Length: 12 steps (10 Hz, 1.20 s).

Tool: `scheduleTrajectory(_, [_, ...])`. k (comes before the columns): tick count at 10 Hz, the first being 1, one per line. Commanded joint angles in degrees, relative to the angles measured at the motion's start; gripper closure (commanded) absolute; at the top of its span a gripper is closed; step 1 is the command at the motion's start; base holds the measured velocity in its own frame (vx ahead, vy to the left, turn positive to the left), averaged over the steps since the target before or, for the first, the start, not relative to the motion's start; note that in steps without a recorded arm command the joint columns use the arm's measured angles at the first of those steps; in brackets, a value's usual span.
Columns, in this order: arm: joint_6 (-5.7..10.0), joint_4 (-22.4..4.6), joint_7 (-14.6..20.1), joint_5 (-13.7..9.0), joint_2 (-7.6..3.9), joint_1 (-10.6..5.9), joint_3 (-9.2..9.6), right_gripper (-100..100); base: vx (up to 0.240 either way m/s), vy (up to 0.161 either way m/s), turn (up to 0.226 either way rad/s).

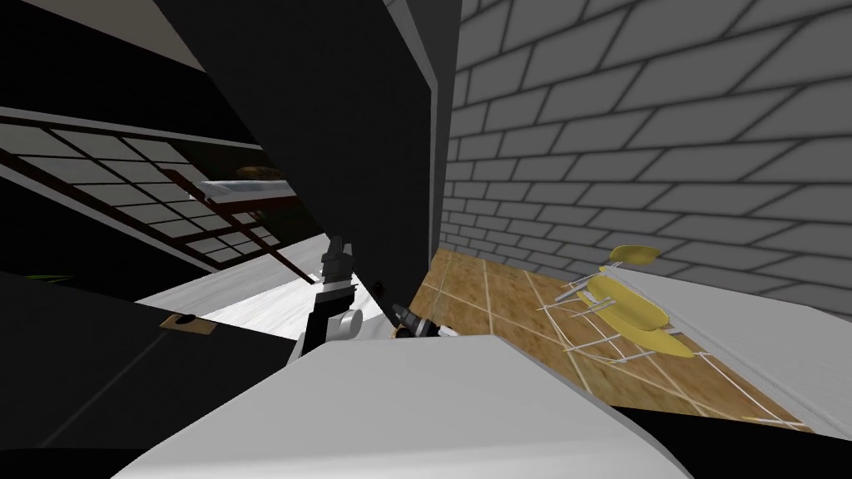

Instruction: Push the door open

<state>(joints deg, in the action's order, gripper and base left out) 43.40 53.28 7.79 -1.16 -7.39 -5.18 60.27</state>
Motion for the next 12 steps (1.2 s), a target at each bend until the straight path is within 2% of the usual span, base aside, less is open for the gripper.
scheduleTrajectory(1, [0.12,-1.34,0.25,0.08,-0.17,-0.64,1.35,-100,0.218,0.006,-0.004])
scheduleTrajectory(3, [0.40,-3.05,0.50,0.15,-0.12,-1.40,2.62,-100,0.163,-0.041,-0.002])
scheduleTrajectory(4, [0.44,-2.93,0.42,0.10,0.14,-1.33,2.11,-100,0.077,-0.016,0.006])
scheduleTrajectory(12, [0.97,-5.01,0.13,0.04,1.48,-1.27,0.96,-100,0.084,0.157,0.028])
